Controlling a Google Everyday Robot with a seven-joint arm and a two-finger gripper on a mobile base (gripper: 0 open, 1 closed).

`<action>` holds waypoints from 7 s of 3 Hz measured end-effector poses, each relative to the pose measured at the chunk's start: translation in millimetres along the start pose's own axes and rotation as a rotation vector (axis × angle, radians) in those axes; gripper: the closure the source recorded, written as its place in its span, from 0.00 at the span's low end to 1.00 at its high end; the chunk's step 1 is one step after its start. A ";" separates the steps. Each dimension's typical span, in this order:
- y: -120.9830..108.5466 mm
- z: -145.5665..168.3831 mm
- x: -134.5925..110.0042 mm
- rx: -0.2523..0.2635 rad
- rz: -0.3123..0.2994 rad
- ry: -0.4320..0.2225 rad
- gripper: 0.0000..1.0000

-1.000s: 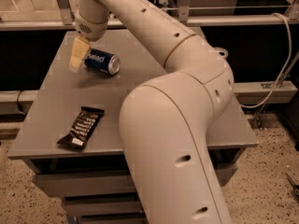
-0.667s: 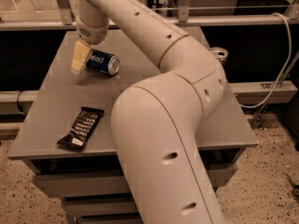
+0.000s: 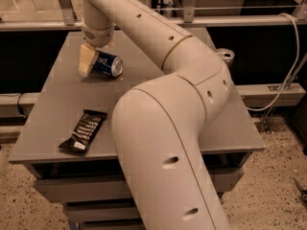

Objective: Place pepsi can upright

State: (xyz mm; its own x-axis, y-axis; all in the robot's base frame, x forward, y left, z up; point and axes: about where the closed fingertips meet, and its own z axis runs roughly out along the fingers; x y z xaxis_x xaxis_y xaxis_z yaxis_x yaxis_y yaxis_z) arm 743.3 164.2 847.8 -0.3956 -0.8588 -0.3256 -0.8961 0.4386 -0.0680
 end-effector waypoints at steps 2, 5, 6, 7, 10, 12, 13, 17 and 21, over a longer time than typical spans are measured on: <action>-4.0 -34.7 -5.7 0.050 0.024 -0.073 0.71; 21.8 -153.6 15.4 0.030 0.046 -0.538 1.00; 53.9 -174.8 31.6 -0.027 0.080 -0.746 1.00; 37.9 -186.9 39.4 0.010 0.114 -0.772 1.00; 53.7 -150.7 82.1 -0.047 0.037 -0.824 1.00; 45.7 -133.1 104.9 -0.064 0.014 -1.046 1.00; 45.4 -130.2 109.3 -0.056 0.031 -1.137 1.00; 81.8 -136.8 130.6 0.006 0.181 -1.203 0.97; 105.0 -135.9 174.2 -0.034 0.155 -1.189 0.00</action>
Offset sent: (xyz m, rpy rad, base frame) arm -0.0057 -0.0114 0.0584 0.0761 -0.1068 -0.0510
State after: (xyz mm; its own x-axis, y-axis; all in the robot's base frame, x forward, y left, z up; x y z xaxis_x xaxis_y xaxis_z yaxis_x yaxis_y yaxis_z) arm 553.0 24.7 912.1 -0.0819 -0.0070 -0.9966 -0.8674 0.4929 0.0678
